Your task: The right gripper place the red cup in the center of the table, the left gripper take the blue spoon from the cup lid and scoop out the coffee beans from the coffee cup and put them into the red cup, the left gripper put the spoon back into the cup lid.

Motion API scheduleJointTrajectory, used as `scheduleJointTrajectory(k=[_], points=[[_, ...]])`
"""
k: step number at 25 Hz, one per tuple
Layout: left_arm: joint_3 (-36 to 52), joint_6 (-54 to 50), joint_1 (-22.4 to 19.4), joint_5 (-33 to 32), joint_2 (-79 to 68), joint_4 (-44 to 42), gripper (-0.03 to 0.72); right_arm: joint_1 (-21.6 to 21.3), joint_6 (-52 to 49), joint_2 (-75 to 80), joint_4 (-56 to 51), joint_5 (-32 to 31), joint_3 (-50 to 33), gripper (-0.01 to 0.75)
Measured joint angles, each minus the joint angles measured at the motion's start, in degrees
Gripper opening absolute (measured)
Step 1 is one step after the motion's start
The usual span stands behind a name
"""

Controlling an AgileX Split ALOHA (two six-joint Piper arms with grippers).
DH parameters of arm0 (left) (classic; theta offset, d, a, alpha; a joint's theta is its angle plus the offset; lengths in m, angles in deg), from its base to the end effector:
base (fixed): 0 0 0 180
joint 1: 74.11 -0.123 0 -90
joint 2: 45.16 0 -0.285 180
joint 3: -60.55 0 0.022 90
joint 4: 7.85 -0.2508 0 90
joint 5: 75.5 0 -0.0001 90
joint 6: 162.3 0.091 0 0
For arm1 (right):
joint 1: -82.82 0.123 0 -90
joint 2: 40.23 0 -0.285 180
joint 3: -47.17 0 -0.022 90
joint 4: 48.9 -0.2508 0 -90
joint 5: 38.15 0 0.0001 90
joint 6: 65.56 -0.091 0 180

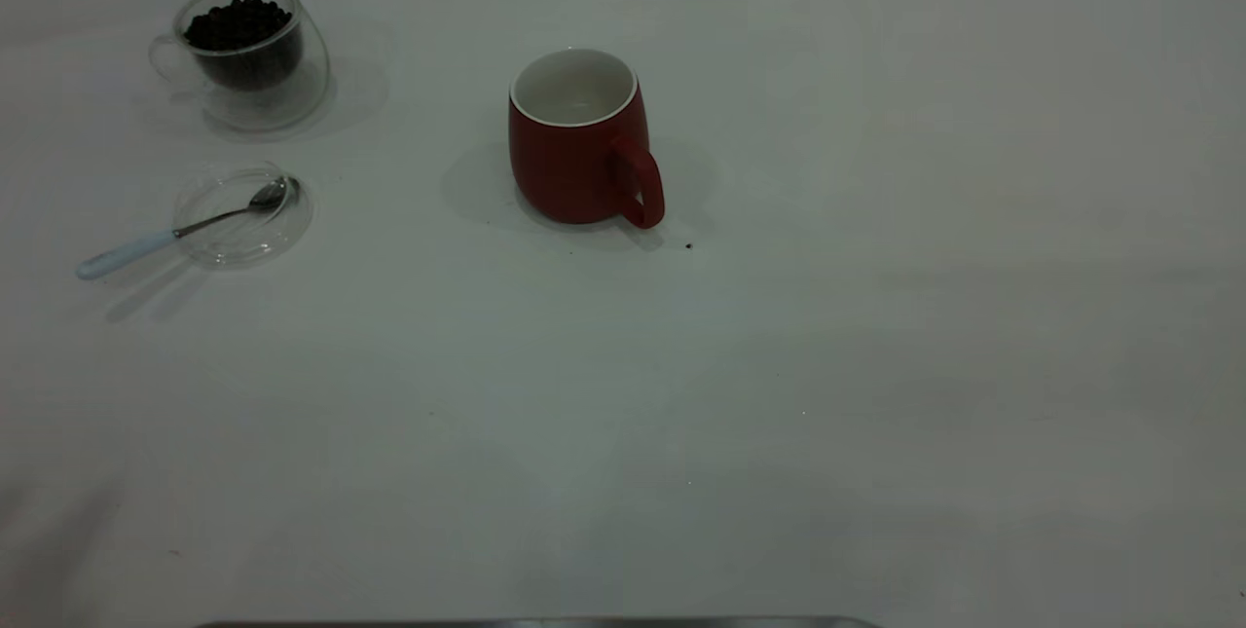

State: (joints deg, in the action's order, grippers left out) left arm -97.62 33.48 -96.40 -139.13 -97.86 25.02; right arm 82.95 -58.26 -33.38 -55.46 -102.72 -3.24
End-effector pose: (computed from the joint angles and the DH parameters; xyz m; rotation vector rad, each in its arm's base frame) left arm 0.1281 0.0047 0.3825 -0.1951 2.2427 -0.3882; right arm -0.0070 0.0094 0.2635 -0.1463 2.1161 0.0648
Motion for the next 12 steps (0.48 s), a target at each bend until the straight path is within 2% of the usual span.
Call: scheduleJointTrajectory(k=[3,5,9,12], points=[[0.2,-8.1,0.1,-2.8,3.6,-8.4,0.559,0.0,0.0,0.0,0.0,0.0,0.0,0.466],[1.4,-10.1,1.2,-2.8,5.5,-10.1,0.559,0.0,0.0,0.0,0.0,0.0,0.0,0.466],[6.5,-10.8,5.7,-3.1,9.1,-10.9,0.559,0.0,0.0,0.0,0.0,0.0,0.0,0.466],[11.5,-10.8,10.1,-3.1,13.5,-15.0,0.559,0.0,0.0,0.0,0.0,0.0,0.0,0.466]])
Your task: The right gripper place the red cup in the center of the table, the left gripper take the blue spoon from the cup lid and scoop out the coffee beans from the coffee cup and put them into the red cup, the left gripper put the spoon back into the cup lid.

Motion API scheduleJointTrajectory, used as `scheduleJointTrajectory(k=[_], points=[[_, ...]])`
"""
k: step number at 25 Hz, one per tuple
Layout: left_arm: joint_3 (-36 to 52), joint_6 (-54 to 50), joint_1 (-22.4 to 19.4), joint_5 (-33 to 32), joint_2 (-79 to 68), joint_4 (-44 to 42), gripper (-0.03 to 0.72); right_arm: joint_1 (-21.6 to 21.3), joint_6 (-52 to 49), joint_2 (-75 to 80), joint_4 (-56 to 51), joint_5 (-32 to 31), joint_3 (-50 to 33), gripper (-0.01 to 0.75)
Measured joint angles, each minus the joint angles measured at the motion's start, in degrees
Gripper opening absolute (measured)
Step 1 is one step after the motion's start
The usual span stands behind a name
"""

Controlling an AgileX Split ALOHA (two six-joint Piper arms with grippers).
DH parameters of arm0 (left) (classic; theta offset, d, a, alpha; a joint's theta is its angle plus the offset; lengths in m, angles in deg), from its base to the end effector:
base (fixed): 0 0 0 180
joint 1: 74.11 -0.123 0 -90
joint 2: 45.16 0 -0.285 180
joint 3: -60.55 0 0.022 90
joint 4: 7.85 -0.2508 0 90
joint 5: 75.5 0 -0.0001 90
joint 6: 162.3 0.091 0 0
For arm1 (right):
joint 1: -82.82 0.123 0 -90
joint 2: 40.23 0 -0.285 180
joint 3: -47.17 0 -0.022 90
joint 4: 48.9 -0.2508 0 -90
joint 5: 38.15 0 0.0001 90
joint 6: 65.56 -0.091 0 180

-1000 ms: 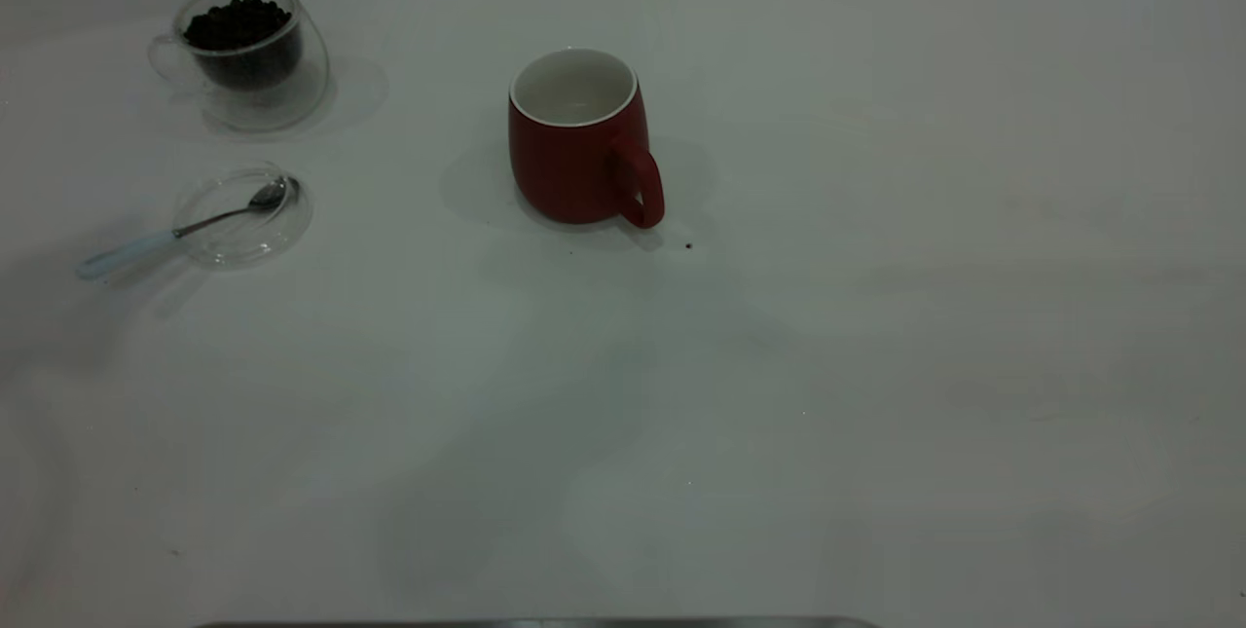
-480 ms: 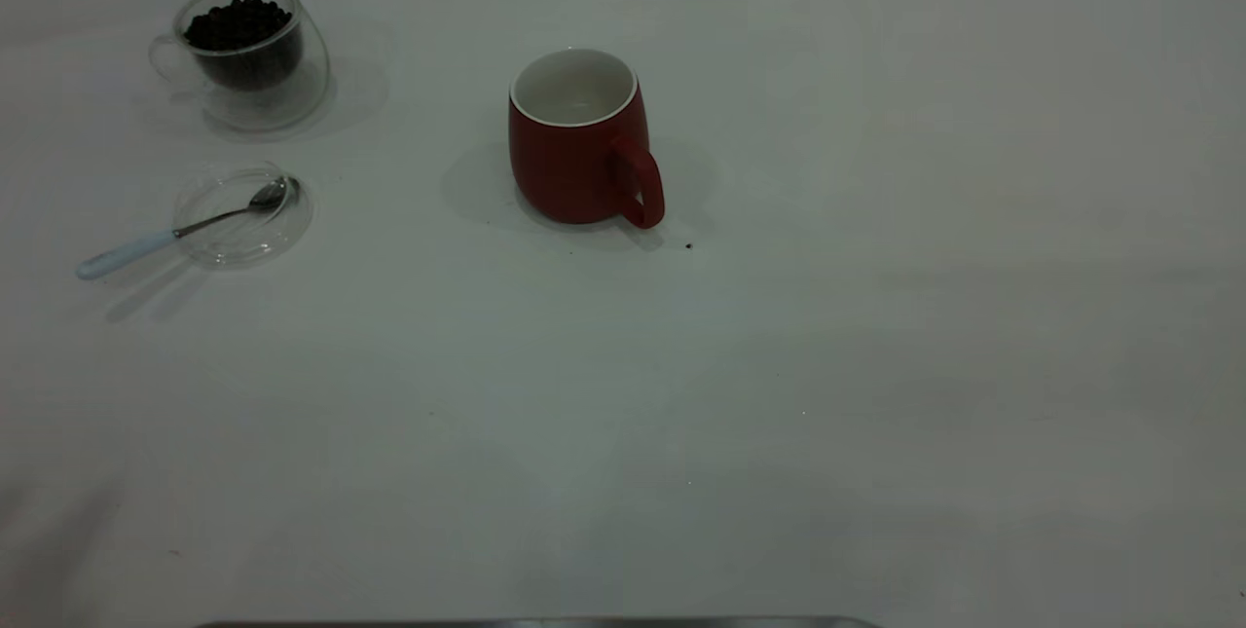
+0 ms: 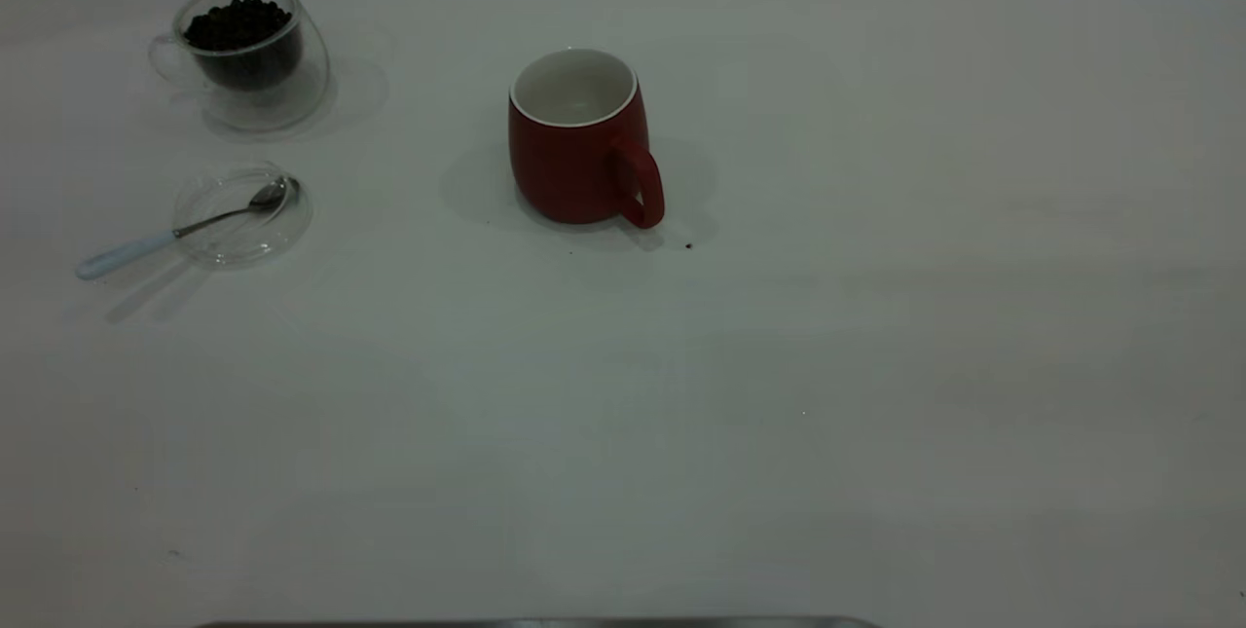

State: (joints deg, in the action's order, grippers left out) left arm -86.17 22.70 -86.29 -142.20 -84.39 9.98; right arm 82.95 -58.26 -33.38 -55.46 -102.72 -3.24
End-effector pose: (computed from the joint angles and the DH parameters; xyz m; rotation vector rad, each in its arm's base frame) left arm 0.0738 -0.0103 0.3345 -0.1694 2.3771 -0.2615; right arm -0.0070 0.0094 0.2635 -0.1463 2.1161 0.0648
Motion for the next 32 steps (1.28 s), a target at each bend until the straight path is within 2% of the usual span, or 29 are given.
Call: scheduleJointTrajectory(k=[4,8,18,32], points=[[6.0,0.0,5.4,0.0,7.2,-8.1,0.559,0.0,0.0,0.0,0.0,0.0,0.0,0.466],[10.6,-3.0,8.6,0.0,15.4,-14.4,0.559,0.0,0.0,0.0,0.0,0.0,0.0,0.466],[16.0,-5.0,14.8,1.6,24.6,-16.5,0.559,0.0,0.0,0.0,0.0,0.0,0.0,0.466],[16.1,-5.0,15.1,1.7,25.5,-16.5,0.559,0.0,0.0,0.0,0.0,0.0,0.0,0.466]])
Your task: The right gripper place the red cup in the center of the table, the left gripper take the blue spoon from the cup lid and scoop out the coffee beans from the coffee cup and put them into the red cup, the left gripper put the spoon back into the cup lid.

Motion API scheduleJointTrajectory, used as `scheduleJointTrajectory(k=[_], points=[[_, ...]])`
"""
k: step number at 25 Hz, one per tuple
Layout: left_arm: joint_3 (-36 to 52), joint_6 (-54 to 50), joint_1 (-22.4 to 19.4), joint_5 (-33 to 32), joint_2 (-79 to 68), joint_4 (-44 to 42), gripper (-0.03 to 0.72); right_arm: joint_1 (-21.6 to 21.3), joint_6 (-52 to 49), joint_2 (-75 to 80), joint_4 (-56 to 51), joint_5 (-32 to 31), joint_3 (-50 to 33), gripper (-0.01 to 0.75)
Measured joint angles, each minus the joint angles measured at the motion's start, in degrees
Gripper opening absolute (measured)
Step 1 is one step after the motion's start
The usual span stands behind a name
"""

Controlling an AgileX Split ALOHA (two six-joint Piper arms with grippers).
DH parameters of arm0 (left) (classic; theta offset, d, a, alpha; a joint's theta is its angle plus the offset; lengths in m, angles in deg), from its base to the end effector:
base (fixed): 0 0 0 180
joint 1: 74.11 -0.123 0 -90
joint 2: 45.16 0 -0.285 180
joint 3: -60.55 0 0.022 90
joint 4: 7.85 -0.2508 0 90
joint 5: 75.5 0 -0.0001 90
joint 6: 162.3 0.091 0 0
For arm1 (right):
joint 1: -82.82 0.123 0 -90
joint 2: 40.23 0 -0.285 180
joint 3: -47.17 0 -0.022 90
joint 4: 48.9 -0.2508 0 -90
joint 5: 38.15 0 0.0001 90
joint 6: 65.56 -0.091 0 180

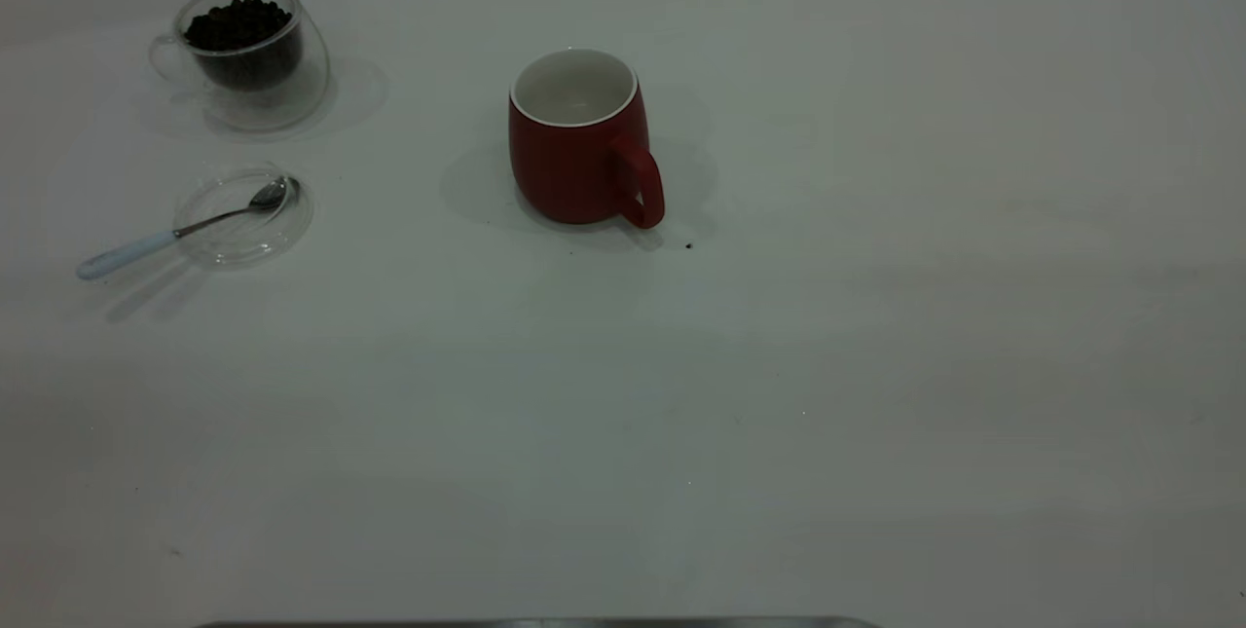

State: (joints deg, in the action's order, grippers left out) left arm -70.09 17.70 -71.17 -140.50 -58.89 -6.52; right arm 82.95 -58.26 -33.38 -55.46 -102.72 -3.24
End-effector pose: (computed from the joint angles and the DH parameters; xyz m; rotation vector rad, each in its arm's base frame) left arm 0.0083 -0.0023 0.2676 0.0578 2.2352 -0.0568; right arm -0.0070 0.0094 0.2635 -0.1463 2.1161 0.0648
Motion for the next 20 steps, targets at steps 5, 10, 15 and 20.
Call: scheduleJointTrajectory(k=[5,10,15,20], points=[[0.0,0.0,-2.6,-0.3,6.9,-0.2,0.559,0.0,0.0,0.0,0.0,0.0,0.0,0.466],[0.0,0.0,-2.7,-0.5,7.0,-0.2,0.559,0.0,0.0,0.0,0.0,0.0,0.0,0.466],[0.0,0.0,-2.7,-0.5,7.1,-0.3,0.559,0.0,0.0,0.0,0.0,0.0,0.0,0.466],[0.0,0.0,-2.7,-0.5,7.1,-0.3,0.559,0.0,0.0,0.0,0.0,0.0,0.0,0.466]])
